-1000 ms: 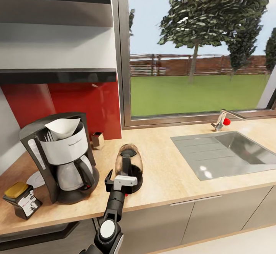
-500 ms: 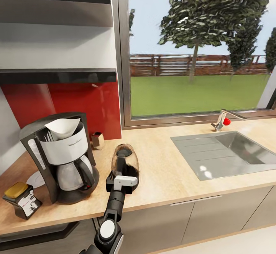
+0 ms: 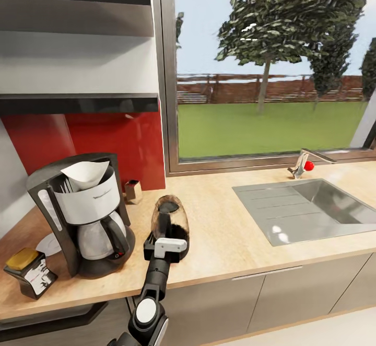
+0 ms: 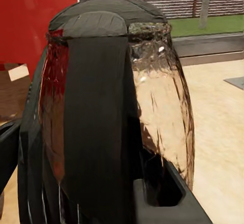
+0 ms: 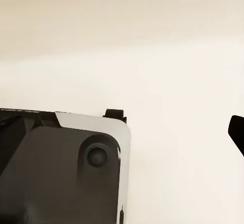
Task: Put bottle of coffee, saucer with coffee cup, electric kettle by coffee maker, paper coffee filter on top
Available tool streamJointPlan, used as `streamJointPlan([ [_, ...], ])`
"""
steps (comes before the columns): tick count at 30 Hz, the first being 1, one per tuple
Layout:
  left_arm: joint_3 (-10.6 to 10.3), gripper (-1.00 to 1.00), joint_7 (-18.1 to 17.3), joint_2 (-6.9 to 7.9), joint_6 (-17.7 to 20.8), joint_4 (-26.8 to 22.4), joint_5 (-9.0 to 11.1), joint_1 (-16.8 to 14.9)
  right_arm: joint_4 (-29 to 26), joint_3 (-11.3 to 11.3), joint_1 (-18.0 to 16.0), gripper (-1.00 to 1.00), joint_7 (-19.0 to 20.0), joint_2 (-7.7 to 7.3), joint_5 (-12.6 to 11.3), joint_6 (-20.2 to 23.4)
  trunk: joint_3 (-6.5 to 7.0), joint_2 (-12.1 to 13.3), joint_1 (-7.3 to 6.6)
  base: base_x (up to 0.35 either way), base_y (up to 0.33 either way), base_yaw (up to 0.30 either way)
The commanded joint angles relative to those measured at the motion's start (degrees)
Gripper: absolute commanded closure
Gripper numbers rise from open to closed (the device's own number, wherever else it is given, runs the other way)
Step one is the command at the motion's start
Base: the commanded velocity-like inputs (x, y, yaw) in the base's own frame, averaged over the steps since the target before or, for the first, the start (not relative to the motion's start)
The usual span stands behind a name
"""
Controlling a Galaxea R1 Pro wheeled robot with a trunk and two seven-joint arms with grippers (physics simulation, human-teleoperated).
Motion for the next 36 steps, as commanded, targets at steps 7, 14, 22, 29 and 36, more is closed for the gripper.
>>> streamJointPlan([
  [7, 0.19, 1.00, 0.38, -0.20, 0.83, -1.66, -0.86, -0.76, 0.02, 0.47, -0.06, -1.00, 0.18, -0.02, -0.48, -0.21, -0.13, -0.14, 0.03, 0.000, 0.000, 0.000],
  [14, 0.32, 1.00, 3.27, -0.29, 0.81, -1.86, -0.89, -0.83, -0.02, 0.54, -0.06, -1.00, 0.18, -0.03, -0.47, -0.21, -0.13, -0.14, 0.03, 0.000, 0.000, 0.000],
  [22, 0.02, 1.00, 8.75, -0.28, 0.74, -1.66, -0.86, -0.80, -0.02, 0.55, -0.06, -1.00, 0.18, -0.03, -0.47, -0.21, -0.13, -0.14, 0.03, 0.000, 0.000, 0.000],
  [29, -0.30, 1.00, 8.32, -0.15, -0.02, -1.59, -1.00, -0.02, -0.02, 0.55, -0.06, -1.00, 0.18, -0.03, -0.47, -0.21, -0.13, -0.14, 0.03, 0.000, 0.000, 0.000],
  [36, -0.27, 1.00, 8.54, -0.06, 0.04, -1.46, -1.08, 0.06, 0.05, 0.55, -0.06, -1.00, 0.18, -0.03, -0.47, -0.21, -0.13, -0.14, 0.03, 0.104, 0.000, 0.000],
])
